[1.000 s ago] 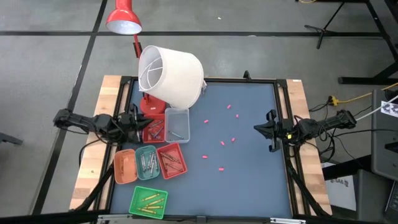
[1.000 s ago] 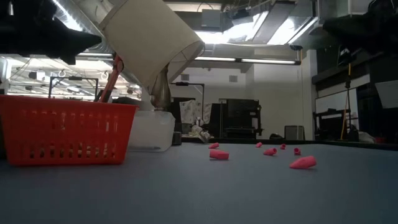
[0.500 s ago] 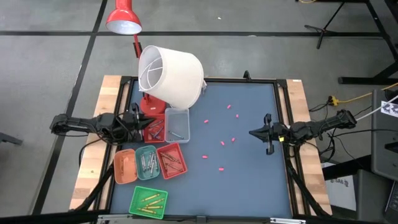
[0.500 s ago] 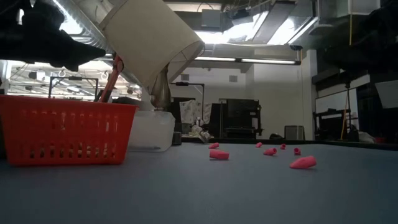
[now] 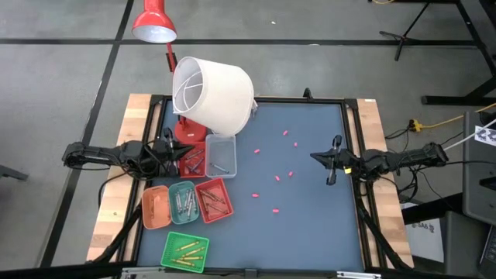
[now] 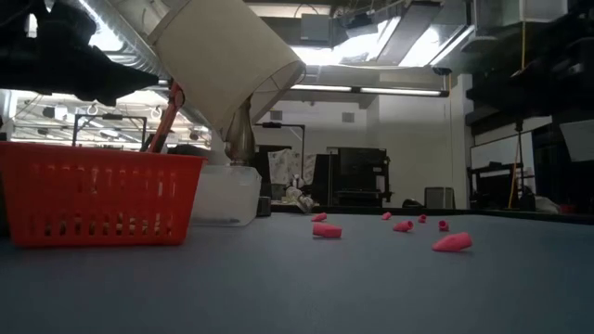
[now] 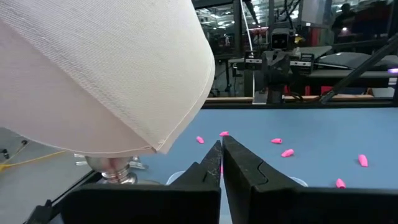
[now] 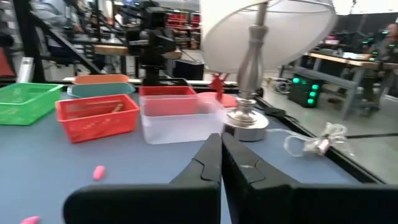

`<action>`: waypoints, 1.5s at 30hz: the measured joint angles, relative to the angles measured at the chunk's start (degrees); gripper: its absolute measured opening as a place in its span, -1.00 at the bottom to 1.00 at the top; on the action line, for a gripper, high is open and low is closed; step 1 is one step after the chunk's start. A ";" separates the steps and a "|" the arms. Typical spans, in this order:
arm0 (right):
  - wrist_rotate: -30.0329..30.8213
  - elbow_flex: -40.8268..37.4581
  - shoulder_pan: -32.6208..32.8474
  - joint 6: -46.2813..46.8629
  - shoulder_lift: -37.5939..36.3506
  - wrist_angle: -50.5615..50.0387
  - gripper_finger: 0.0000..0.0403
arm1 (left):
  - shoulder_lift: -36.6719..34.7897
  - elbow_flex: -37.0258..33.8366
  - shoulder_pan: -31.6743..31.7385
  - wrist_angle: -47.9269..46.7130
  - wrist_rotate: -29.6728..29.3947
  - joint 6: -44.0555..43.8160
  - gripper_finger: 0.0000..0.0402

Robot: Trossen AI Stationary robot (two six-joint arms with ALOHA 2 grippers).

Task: Sort crayons
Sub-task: Return to Home Position

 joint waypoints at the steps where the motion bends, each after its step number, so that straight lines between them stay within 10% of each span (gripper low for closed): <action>1: -0.85 -0.01 -1.32 -0.11 0.00 -0.02 -0.99 | 0.00 0.00 0.00 0.00 -0.02 0.00 -1.00; 17: -29.21 -0.04 -19.54 -1.32 0.00 -2.34 -0.99 | 0.00 0.00 0.00 0.00 -0.02 -0.09 -1.00; 45: -25.33 -0.04 -20.51 1.86 0.04 -3.09 -0.99 | 0.00 0.00 0.00 -0.01 -0.04 -0.13 -1.00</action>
